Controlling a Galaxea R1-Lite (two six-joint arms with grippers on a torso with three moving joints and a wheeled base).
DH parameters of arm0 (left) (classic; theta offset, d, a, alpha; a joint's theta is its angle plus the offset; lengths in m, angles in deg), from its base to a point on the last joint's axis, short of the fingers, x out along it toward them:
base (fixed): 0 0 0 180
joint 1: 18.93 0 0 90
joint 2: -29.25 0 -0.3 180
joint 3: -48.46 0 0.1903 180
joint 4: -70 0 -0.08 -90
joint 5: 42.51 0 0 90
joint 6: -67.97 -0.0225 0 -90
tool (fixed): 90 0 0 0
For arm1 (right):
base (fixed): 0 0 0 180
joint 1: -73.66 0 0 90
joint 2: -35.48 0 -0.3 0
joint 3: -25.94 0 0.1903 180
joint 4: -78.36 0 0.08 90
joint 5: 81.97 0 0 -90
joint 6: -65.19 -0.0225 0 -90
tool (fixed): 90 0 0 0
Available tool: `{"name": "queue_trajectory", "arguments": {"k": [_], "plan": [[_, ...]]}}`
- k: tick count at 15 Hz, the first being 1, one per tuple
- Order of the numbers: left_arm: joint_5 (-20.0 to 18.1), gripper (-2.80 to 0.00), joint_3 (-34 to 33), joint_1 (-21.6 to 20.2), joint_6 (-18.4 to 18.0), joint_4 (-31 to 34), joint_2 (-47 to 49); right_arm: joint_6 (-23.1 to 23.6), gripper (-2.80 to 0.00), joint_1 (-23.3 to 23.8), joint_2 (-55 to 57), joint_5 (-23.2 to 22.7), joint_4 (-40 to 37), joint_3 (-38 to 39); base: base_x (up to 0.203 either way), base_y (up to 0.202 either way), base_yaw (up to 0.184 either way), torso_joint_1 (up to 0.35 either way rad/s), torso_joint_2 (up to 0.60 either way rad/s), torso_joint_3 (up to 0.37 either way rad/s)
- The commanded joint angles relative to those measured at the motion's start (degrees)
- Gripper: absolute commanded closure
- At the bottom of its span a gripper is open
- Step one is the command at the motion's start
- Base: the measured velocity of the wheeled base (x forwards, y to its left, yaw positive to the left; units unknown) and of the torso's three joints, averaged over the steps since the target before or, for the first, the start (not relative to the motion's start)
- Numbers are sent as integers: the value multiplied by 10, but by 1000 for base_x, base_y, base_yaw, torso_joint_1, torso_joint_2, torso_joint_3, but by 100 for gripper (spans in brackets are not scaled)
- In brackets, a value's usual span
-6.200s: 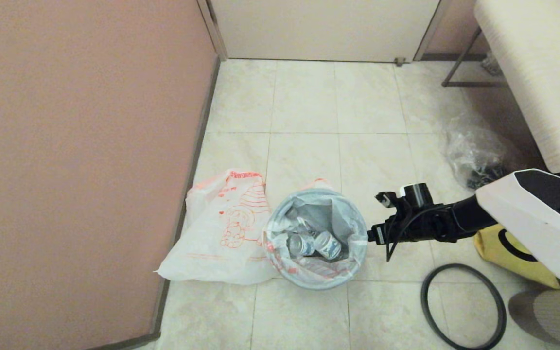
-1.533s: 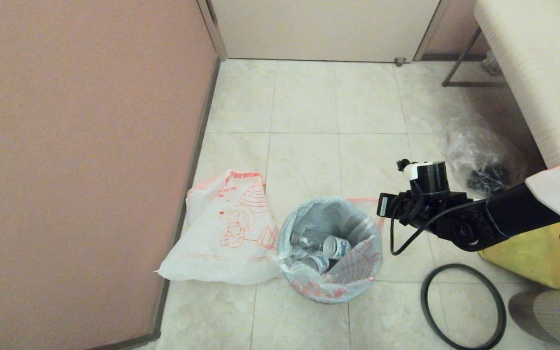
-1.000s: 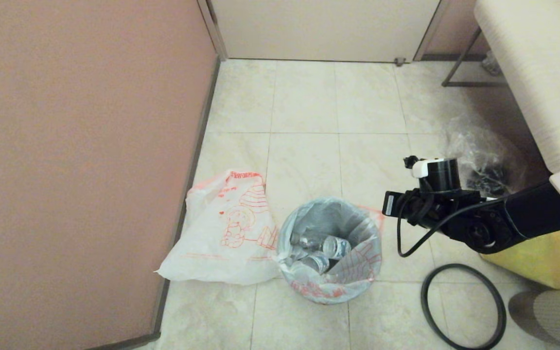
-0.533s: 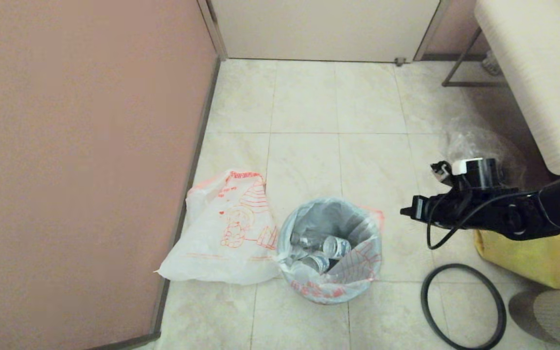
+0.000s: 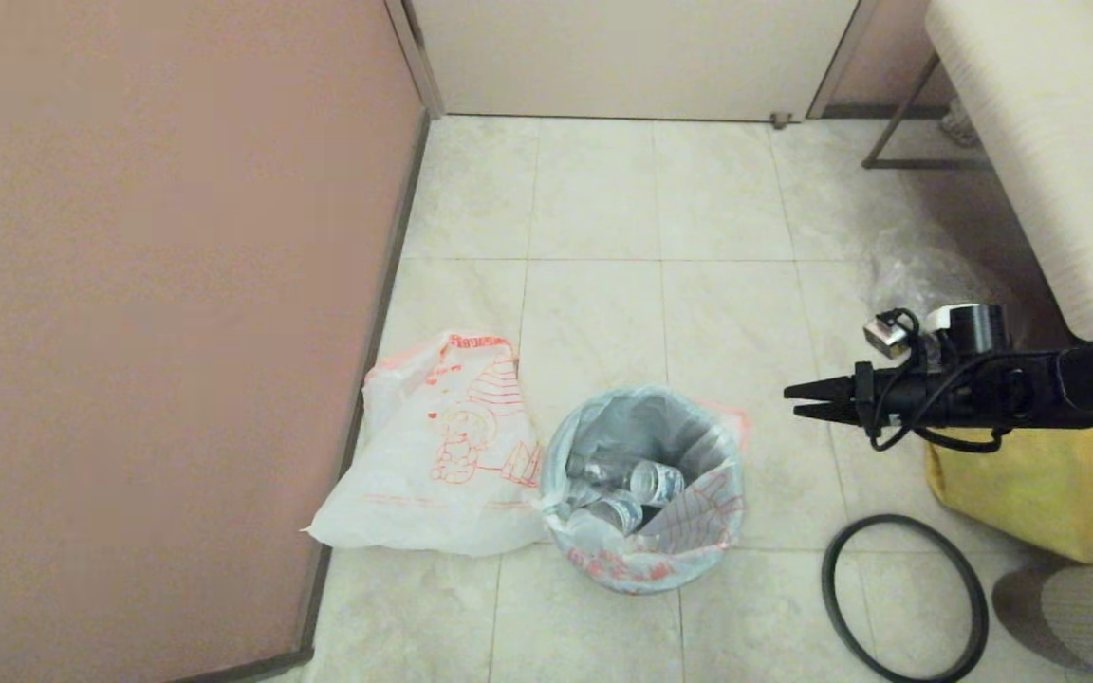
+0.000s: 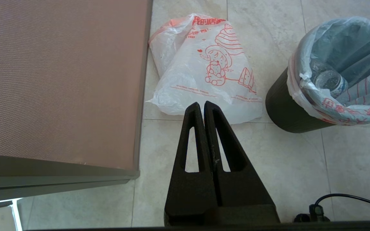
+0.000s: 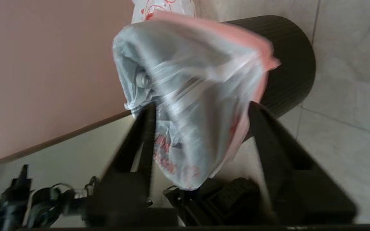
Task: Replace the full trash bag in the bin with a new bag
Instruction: Place the trash bag on the floor
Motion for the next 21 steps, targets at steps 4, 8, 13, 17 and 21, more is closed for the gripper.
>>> {"name": "queue_trajectory", "arguments": {"k": [4,8,13,17,21], "plan": [[0,0,0,0,0,-1,0,0,-280,-8,173,-26,-48,-184,0,0,0,0,0,0],[1,0,0,0,0,0,0,-2,-280,-28,237,-50,-75,-275,0,0,0,0,0,0],[0,0,0,0,0,-1,0,-6,-280,-67,234,-55,-77,-279,0,0,0,0,0,0],[0,0,0,0,0,-1,0,-6,0,-59,226,-102,-78,-274,0,0,0,0,0,0],[0,0,0,0,0,-1,0,-6,0,-57,224,-102,-83,-272,0,0,0,0,0,0]]}}
